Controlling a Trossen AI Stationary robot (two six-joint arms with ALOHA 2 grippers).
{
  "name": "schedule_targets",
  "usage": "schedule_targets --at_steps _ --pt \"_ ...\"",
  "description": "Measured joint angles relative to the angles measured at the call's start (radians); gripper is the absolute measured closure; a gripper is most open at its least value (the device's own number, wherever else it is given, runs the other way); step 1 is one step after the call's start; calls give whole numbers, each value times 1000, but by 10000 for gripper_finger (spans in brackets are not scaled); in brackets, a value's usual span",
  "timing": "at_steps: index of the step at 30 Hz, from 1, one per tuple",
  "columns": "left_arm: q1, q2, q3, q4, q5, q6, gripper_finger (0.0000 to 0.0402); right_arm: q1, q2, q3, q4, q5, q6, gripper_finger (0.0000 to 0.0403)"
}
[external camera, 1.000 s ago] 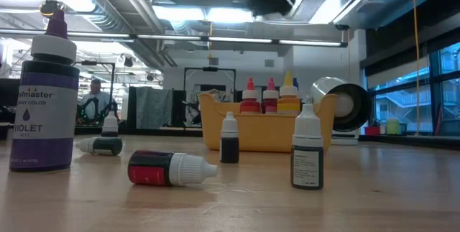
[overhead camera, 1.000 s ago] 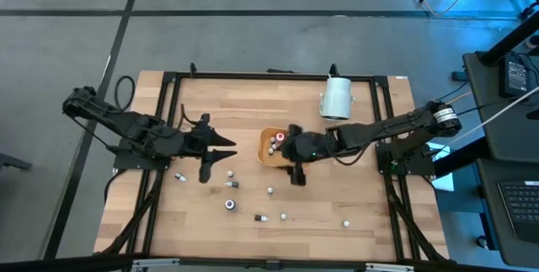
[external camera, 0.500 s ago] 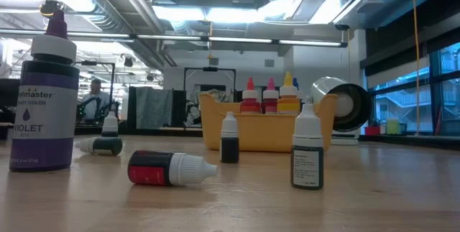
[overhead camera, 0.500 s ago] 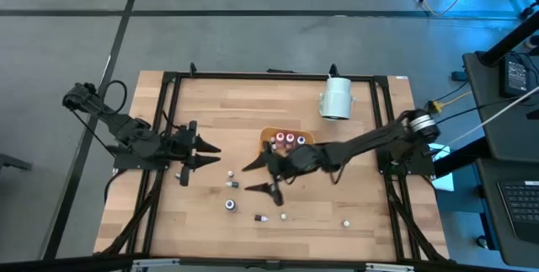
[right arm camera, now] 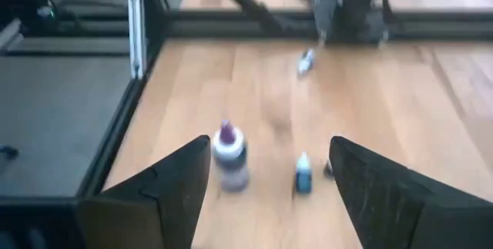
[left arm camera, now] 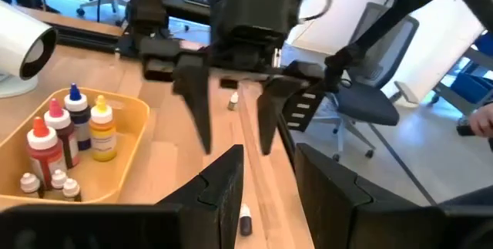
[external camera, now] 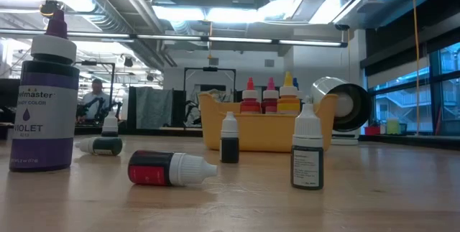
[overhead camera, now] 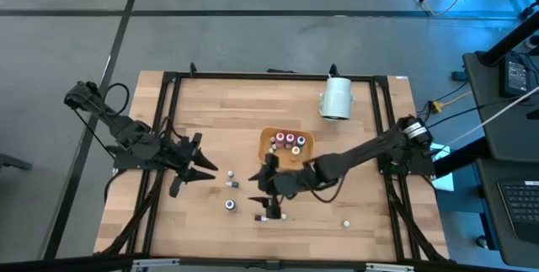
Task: Pick & Place food coloring
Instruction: Put the large violet food coloring bottle into the yellow bin
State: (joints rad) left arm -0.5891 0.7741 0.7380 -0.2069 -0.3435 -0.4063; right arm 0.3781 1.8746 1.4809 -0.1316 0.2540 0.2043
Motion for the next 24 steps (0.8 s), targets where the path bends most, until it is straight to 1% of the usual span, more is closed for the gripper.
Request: schedule_targets --at_steps 2,6,8,10,14,17,20,24 --pt "4 15 0 6 -5 3 287 28 -15 12 -103 48 38 135" --pt "16 57 0 10 -4 7 280 88 -57 -19 -254 195 170 135" --pt "17 89 0 10 -5 6 265 118 -91 -35 -297 253 223 135" --pt "21 125 0 11 -9 9 244 144 -127 -42 -310 305 249 135" --pt "42 196 0 7 -7 16 203 184 -165 -46 -369 442 290 135" --pt "48 231 0 8 71 -12 183 199 -176 -46 -400 486 320 135" --pt "43 261 0 10 141 -50 175 202 -175 -47 -407 488 341 135" --pt "27 320 0 9 155 -44 174 202 -175 -47 -405 487 342 135"
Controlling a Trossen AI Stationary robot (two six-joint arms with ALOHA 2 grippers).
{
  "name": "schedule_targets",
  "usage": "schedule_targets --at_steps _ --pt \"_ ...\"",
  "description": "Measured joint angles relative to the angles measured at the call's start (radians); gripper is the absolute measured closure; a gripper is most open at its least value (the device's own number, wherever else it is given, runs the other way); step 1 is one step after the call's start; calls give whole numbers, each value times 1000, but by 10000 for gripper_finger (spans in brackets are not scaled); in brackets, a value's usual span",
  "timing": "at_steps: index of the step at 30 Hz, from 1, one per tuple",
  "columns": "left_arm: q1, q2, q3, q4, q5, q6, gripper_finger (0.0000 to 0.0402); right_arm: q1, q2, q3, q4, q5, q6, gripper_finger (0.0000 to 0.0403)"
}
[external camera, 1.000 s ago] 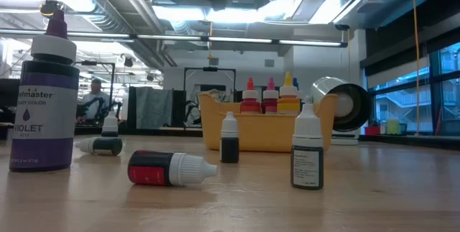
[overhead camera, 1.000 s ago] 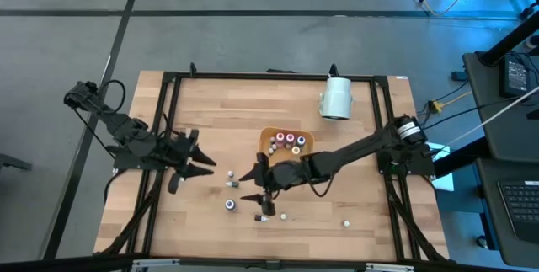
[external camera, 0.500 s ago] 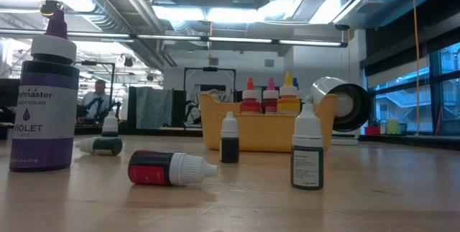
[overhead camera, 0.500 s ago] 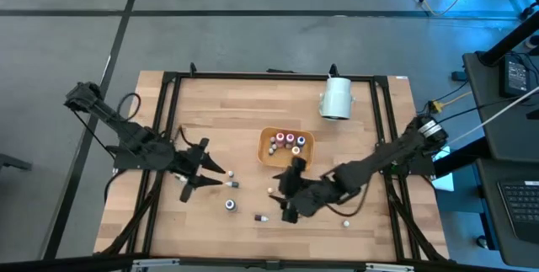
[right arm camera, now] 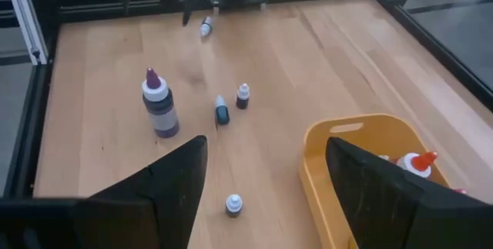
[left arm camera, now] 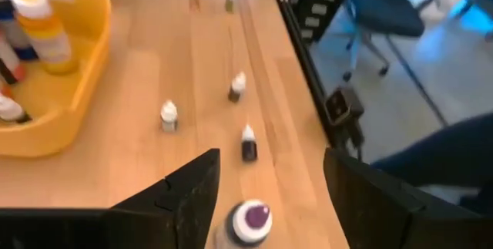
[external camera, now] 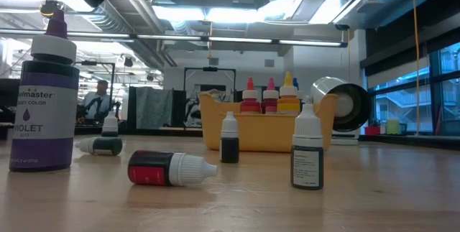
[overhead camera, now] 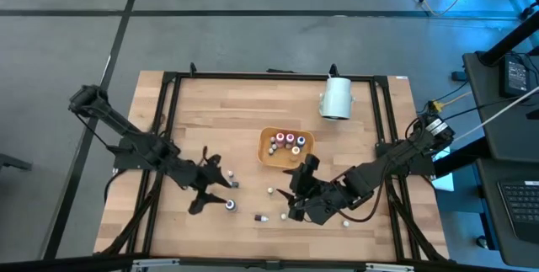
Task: Pick & Place food coloring
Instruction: Put the large violet food coloring bottle into the yellow bin
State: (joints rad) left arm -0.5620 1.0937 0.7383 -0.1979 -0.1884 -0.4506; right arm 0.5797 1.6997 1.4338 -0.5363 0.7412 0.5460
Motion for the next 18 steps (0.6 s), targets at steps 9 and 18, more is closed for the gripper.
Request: schedule_targets --at_steps 9,18 --pt "-27 174 0 -12 4 -8 183 0 0 0 -19 -6 -1 135" --pt "-54 261 1 -7 -63 80 192 0 0 0 -32 -7 -1 135"
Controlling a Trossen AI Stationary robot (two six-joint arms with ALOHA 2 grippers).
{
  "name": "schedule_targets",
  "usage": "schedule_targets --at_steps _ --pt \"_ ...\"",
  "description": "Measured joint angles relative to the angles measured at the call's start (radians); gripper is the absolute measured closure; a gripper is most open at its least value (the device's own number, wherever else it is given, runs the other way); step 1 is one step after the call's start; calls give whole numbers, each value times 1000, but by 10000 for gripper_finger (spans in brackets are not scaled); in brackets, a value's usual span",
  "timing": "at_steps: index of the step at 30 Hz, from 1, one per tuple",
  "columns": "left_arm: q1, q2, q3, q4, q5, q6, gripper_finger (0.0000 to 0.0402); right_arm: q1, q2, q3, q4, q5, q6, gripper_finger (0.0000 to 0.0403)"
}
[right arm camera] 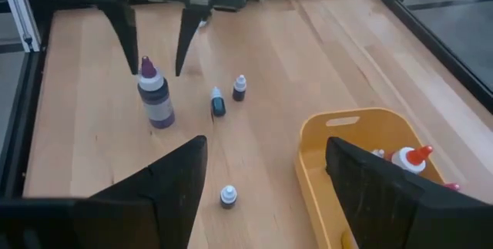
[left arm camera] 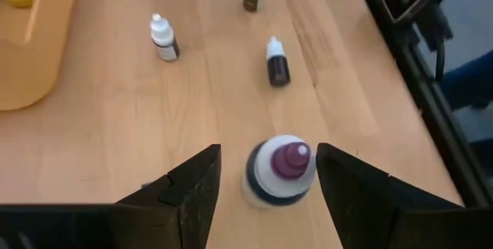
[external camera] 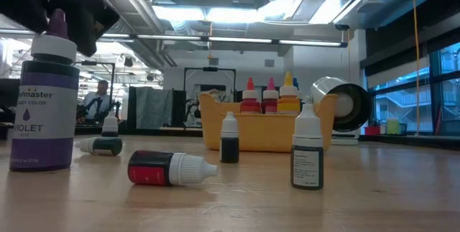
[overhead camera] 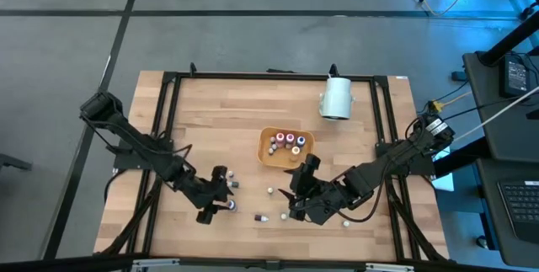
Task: Pick & Place food coloring
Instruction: Put the large violet food coloring bottle into the yellow bin
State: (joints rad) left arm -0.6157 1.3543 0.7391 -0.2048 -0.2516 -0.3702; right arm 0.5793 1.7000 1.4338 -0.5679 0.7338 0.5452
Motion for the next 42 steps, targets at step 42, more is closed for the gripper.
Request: schedule_targets --at_steps 42 --pt "397 56 219 219 10 323 290 106 -229 0 -604 -5 405 135"
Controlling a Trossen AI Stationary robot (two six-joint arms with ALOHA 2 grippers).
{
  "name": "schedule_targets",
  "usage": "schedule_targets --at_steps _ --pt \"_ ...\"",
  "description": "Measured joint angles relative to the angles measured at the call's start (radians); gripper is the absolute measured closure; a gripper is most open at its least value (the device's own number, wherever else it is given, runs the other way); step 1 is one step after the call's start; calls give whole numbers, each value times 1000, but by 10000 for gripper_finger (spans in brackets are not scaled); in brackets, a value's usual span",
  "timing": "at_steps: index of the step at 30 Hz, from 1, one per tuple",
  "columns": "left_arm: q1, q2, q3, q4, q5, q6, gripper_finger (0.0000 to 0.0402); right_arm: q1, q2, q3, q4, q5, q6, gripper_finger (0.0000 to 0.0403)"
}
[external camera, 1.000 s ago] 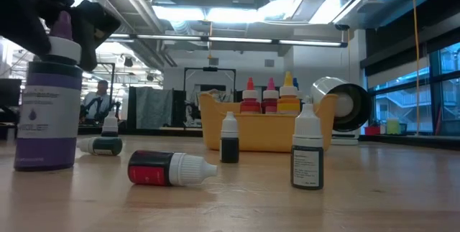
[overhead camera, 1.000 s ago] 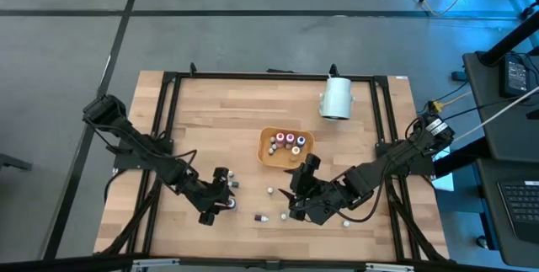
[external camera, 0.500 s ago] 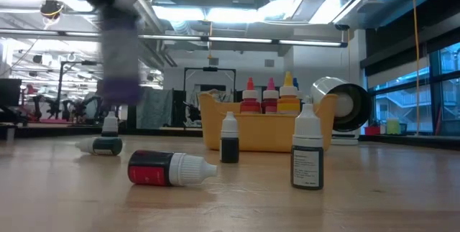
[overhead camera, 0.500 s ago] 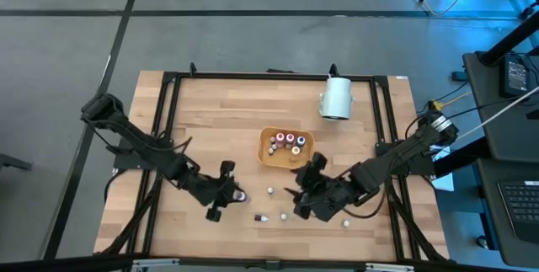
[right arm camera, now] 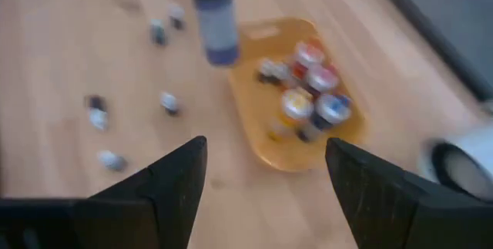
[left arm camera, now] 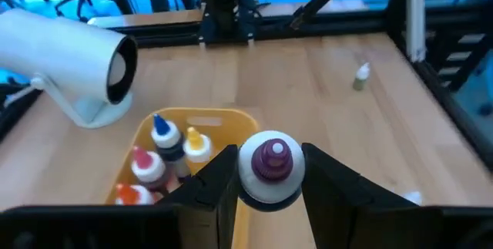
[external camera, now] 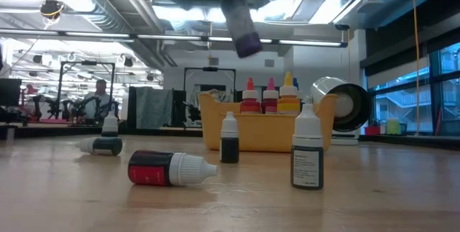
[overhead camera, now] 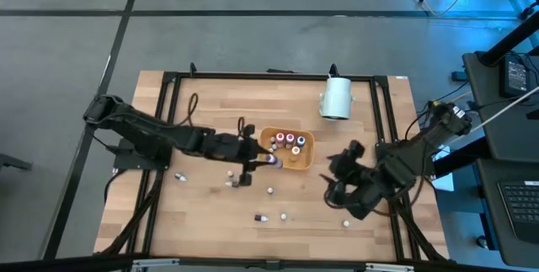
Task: Pick & Place food coloring
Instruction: Put the large violet food coloring bottle into the yellow bin
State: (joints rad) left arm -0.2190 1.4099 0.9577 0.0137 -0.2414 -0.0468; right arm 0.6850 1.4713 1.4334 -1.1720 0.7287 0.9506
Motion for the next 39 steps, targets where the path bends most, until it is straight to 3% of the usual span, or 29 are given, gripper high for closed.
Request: schedule_targets --at_steps 4,11,16,29,39 --pt "50 90 51 35 33 50 290 61 -42 0 -170 75 166 135" --pt "118 260 150 -22 17 71 290 174 -120 -39 -183 137 276 135" --pt "144 310 172 -55 11 60 290 184 -170 -207 18 118 297 135" --pt "172 346 174 -49 40 -8 275 182 -339 -613 743 10 87 135" --pt "170 383 173 -41 0 5 271 181 -344 -636 783 -16 68 135"
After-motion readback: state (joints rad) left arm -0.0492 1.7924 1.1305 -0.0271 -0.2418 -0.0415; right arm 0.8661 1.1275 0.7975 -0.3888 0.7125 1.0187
